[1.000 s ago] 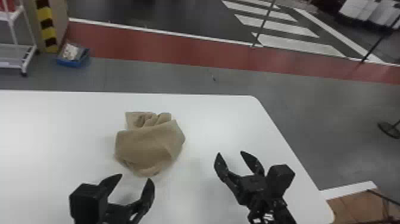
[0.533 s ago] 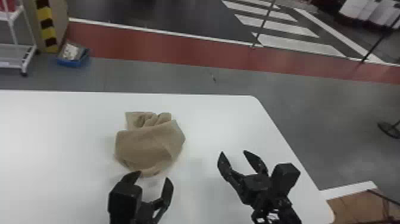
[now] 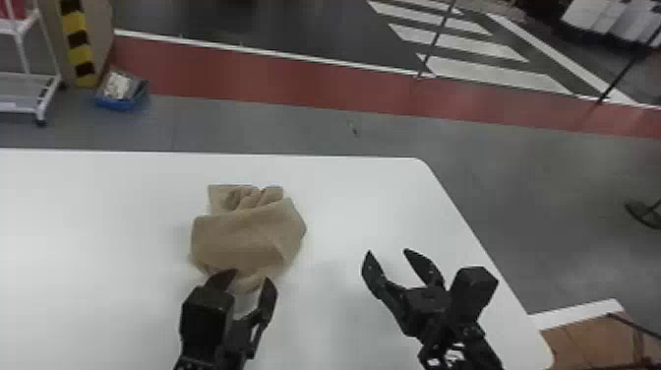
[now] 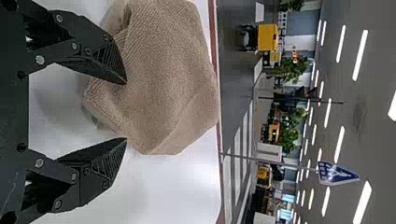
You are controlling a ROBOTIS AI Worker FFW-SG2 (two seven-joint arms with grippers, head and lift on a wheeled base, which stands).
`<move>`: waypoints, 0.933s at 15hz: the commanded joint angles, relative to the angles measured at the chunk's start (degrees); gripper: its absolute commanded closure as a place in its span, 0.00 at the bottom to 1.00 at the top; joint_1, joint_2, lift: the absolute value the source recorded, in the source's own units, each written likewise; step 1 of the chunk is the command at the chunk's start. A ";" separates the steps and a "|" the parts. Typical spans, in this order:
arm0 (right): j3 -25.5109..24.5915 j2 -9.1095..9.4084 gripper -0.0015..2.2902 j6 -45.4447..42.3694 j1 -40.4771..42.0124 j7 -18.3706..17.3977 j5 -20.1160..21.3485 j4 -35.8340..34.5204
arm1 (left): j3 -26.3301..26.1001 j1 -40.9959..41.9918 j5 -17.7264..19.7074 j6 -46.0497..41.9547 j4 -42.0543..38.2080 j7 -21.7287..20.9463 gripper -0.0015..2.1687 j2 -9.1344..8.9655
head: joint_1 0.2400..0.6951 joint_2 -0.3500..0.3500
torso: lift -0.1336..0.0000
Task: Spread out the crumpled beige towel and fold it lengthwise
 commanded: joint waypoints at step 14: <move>0.27 0.34 0.11 -1.23 0.48 1.12 -1.42 -0.49 | 1.10 0.79 -1.82 0.36 -0.32 0.17 0.51 0.75 | 1.00 0.00 | 0.07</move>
